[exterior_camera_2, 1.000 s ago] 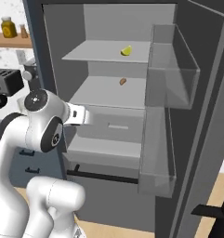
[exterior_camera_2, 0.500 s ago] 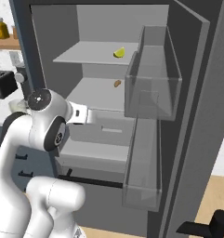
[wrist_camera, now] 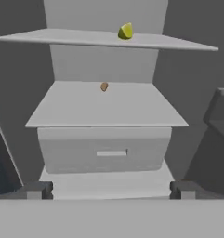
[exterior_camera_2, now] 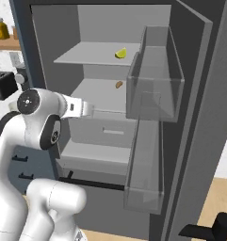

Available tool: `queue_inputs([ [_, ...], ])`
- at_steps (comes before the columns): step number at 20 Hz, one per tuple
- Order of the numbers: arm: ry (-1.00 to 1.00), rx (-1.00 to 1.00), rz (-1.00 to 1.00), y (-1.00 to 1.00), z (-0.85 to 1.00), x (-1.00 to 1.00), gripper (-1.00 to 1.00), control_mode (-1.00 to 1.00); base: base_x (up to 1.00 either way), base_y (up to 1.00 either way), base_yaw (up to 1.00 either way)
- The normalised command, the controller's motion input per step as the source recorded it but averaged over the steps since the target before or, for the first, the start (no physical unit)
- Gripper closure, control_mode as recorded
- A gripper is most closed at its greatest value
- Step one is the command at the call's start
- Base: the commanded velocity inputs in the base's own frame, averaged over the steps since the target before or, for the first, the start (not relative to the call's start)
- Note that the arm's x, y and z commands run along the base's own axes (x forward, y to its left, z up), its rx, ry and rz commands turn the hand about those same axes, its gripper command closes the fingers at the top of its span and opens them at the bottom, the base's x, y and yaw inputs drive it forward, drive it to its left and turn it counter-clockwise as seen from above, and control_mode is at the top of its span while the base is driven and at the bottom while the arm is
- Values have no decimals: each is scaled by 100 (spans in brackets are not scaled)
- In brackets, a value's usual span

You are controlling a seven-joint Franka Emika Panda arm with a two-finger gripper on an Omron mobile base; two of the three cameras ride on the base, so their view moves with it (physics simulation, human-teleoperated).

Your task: Grab a lemon wedge from the fridge and one ice cube from the ice bowl, and put them in the glass of lemonade.

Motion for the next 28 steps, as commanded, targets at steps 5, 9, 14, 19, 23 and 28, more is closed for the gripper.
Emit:
queue_inputs([
  [5,-21,5,-16,18,86,8,-100,-100,0,0,0],
  [9,-9,15,-16,-4,80,8,-100,-100,0,0,0],
  [14,0,24,-2,-25,64,6,-100,-100,0,0,0],
  [19,3,7,0,-16,22,14,-100,-100,0,0,0],
  [23,10,0,0,0,0,44,-100,-100,0,0,0],
  [28,9,0,0,0,0,56,-100,-100,0,0,0],
])
